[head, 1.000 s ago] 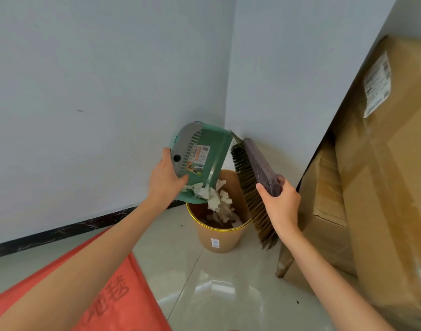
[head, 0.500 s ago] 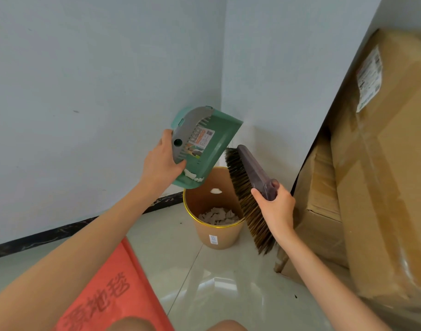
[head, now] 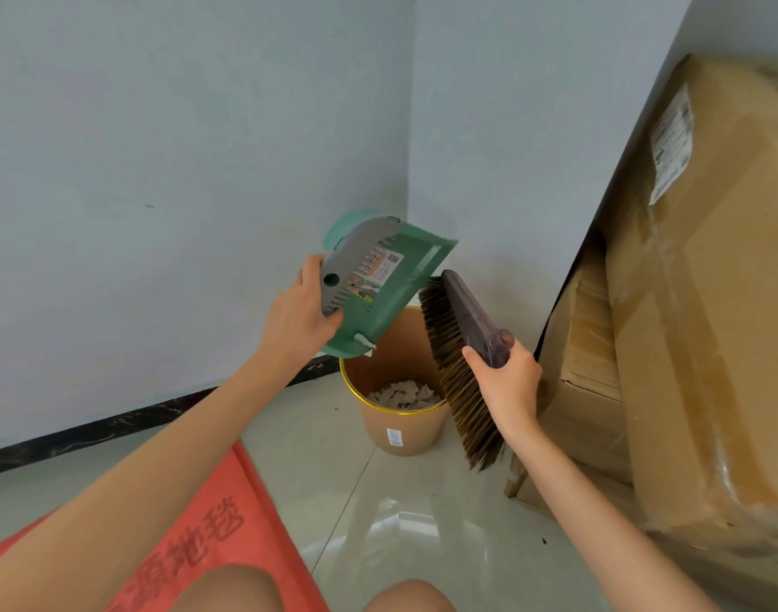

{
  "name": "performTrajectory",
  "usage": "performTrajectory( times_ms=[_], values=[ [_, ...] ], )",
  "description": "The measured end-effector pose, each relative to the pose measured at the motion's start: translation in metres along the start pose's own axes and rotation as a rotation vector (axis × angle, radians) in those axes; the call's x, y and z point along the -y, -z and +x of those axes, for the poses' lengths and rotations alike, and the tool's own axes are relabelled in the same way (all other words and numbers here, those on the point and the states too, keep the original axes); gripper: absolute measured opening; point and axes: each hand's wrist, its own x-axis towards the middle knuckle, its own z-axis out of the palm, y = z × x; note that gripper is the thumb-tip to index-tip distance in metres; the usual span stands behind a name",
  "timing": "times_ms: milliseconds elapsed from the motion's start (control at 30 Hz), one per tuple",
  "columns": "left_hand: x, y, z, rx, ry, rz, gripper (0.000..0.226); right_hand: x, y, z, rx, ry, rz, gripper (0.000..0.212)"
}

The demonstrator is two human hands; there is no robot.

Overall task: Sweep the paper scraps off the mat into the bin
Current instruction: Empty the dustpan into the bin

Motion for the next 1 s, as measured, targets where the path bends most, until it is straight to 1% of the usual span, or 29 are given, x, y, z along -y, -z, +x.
performTrajectory(
  times_ms=[100,200,267,367,433,567,633,733,800,900,1000],
  values=[
    [-0.001,-0.001,-0.002,-0.037,-0.011,-0.025,0.058,0.001,0.003,0.000,-0.002,-0.003,0.007,0.049],
    [0.000,-0.005,-0.002,0.019,-0.034,0.044,0.059,0.003,0.003,-0.001,-0.007,-0.009,0.009,0.051],
    [0.000,-0.007,-0.002,0.024,-0.032,0.062,0.060,0.003,0.003,-0.003,-0.004,-0.015,0.011,0.051],
    [-0.001,-0.003,-0.002,-0.051,-0.023,-0.015,0.062,0.001,0.003,-0.004,0.000,-0.020,0.012,0.050],
    [-0.002,-0.001,-0.001,-0.072,-0.027,-0.032,0.062,0.002,0.003,-0.003,-0.007,-0.019,0.015,0.051],
    [-0.002,-0.007,-0.005,0.013,-0.040,0.024,0.057,0.004,0.000,-0.003,-0.012,-0.022,0.028,0.051],
    [0.002,-0.009,-0.006,0.016,-0.012,-0.003,0.058,0.003,-0.002,-0.004,-0.001,-0.026,0.028,0.051],
    [0.007,-0.008,-0.005,-0.050,0.042,-0.120,0.059,0.003,-0.001,-0.002,-0.012,-0.036,0.031,0.052],
    [0.009,-0.009,-0.007,-0.066,0.066,-0.167,0.058,0.004,0.001,-0.002,-0.024,-0.044,0.049,0.050],
    [0.016,-0.016,-0.015,-0.026,0.092,-0.181,0.055,0.000,0.000,-0.003,-0.014,-0.067,0.068,0.042],
    [0.023,-0.023,-0.015,-0.003,0.114,-0.210,0.057,-0.007,-0.006,-0.004,0.001,-0.067,0.047,0.034]
  ],
)
